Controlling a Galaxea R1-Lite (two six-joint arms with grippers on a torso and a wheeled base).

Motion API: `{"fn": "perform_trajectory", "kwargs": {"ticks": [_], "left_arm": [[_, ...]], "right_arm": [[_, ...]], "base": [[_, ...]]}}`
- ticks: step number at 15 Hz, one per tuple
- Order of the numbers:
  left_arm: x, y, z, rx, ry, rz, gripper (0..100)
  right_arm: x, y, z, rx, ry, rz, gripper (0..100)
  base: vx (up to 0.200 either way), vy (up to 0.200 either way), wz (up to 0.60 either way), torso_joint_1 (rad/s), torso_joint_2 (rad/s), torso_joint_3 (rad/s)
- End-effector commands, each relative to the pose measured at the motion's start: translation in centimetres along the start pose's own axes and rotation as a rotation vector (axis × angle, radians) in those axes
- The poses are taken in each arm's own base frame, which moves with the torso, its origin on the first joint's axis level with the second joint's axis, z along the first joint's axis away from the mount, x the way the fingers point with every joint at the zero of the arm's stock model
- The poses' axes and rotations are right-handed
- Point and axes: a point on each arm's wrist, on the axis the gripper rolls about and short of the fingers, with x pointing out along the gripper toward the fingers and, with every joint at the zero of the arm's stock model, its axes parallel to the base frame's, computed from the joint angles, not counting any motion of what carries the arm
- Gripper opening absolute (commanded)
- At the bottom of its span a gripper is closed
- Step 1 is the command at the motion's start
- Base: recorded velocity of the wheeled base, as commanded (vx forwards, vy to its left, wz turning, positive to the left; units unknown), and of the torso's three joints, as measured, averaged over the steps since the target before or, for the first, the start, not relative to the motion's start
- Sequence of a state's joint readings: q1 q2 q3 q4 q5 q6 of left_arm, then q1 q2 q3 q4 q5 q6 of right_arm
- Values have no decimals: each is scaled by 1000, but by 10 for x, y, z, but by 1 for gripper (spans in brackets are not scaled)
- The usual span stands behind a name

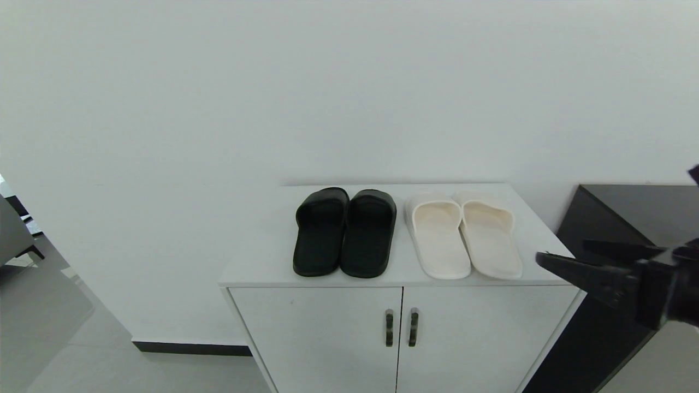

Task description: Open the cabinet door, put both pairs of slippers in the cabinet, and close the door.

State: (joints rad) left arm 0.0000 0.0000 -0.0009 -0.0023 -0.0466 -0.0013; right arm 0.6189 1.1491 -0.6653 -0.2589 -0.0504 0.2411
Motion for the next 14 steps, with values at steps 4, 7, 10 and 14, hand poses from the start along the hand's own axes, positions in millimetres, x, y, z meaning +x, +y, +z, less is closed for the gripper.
{"fn": "perform_trajectory", "kwargs": {"ticks": [4, 7, 10, 14], "left_arm": [[0, 0, 0, -2, 0, 2, 0], [0, 0, 0, -2, -1, 1, 0], [0, 0, 0, -2, -1, 1, 0], [0, 0, 0, -2, -1, 1, 0]], "right_arm": [[98, 36, 7, 45, 45, -147, 100], [130, 37, 0, 2, 42, -250, 100], [161, 34, -12, -84, 7, -359, 100], [181, 21, -18, -116, -13, -433, 100]], "base": [[0, 0, 0, 0, 0, 0], [0, 0, 0, 0, 0, 0], [0, 0, 0, 0, 0, 0], [0, 0, 0, 0, 0, 0]]}}
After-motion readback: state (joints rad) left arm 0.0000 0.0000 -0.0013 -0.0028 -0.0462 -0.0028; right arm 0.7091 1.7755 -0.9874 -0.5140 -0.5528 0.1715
